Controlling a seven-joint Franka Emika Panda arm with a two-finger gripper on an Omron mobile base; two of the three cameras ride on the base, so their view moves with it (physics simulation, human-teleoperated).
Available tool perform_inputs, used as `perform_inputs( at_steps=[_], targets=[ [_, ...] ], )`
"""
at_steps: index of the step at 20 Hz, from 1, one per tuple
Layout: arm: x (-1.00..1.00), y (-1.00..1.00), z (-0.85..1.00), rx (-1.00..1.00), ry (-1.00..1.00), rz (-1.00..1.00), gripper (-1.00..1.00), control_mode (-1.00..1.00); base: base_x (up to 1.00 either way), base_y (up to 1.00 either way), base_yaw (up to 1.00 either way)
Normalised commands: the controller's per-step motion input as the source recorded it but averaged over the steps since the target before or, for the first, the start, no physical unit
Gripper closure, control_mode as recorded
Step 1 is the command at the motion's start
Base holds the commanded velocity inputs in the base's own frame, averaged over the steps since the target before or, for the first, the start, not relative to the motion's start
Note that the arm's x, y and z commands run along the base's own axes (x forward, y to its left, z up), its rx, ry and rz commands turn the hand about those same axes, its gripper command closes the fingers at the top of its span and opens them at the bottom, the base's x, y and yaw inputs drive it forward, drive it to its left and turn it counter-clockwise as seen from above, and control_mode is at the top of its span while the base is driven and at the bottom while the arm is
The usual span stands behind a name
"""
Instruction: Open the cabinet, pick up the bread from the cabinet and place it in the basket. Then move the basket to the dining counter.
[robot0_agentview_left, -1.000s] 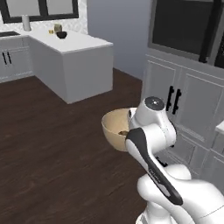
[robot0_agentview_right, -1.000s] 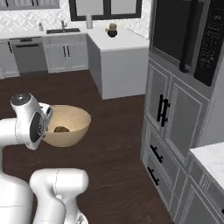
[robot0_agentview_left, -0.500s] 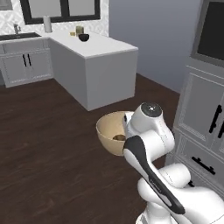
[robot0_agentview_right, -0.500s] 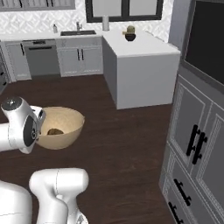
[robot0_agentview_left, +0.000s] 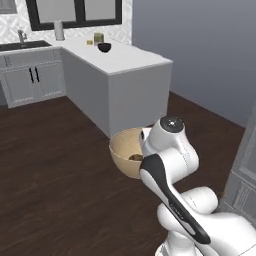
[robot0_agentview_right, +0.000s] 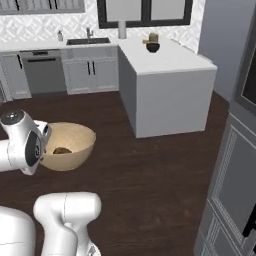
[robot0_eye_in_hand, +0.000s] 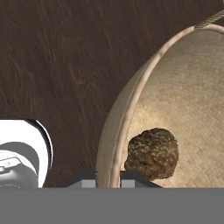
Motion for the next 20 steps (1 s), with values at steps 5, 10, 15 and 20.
perform_inputs(
  at_steps=[5,10,15,20],
  targets=[
    [0.0,0.0,0.0,0.0,0.0,0.0,1.0,1.0,1.0,-0.43,0.02],
    [0.0,0.0,0.0,0.0,0.0,0.0,1.0,1.0,1.0,-0.78,0.05],
    [0.0,0.0,0.0,0.0,0.0,0.0,1.0,1.0,1.0,-0.79,0.03],
    [0.0,0.0,0.0,0.0,0.0,0.0,1.0,1.0,1.0,-0.05,-0.01]
  ],
)
